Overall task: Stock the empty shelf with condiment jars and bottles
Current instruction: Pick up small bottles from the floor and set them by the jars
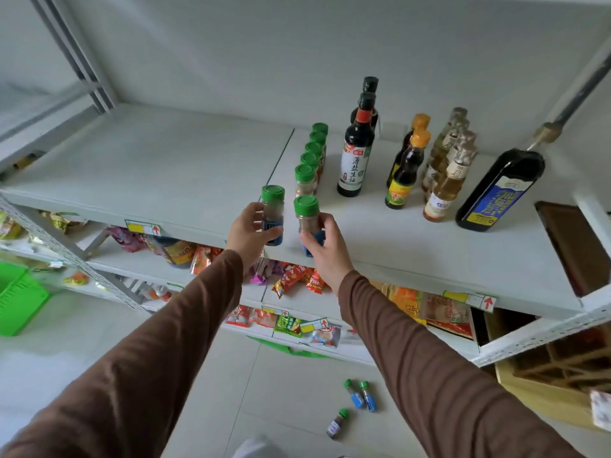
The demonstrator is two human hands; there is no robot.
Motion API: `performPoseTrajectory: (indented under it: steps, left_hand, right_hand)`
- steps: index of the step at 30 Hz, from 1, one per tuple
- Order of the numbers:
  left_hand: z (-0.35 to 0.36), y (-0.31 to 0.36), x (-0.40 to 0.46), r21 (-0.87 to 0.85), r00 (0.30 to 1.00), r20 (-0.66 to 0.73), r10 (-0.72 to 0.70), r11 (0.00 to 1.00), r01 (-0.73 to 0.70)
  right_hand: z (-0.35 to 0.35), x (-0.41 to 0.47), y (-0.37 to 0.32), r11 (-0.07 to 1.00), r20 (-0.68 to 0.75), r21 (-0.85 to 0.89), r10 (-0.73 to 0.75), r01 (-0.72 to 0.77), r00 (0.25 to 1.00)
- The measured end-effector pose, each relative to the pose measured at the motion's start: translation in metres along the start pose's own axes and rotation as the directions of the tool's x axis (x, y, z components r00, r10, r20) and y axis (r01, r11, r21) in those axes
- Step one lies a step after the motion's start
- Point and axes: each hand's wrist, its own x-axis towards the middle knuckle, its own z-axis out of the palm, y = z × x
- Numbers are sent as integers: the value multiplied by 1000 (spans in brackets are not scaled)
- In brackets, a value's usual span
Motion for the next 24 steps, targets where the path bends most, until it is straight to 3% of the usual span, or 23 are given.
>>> performPoseTrajectory:
  steps: [10, 24]
  left_hand:
    - [-18, -34, 139, -14, 987, 145, 71, 997, -70]
    - [-7, -19, 281, 75, 907, 363, 214, 963, -257]
  right_hand:
    - [70, 75, 8, 998, -192, 48, -25, 35, 981]
    - [150, 175, 9, 999, -550, 43, 38, -17, 834]
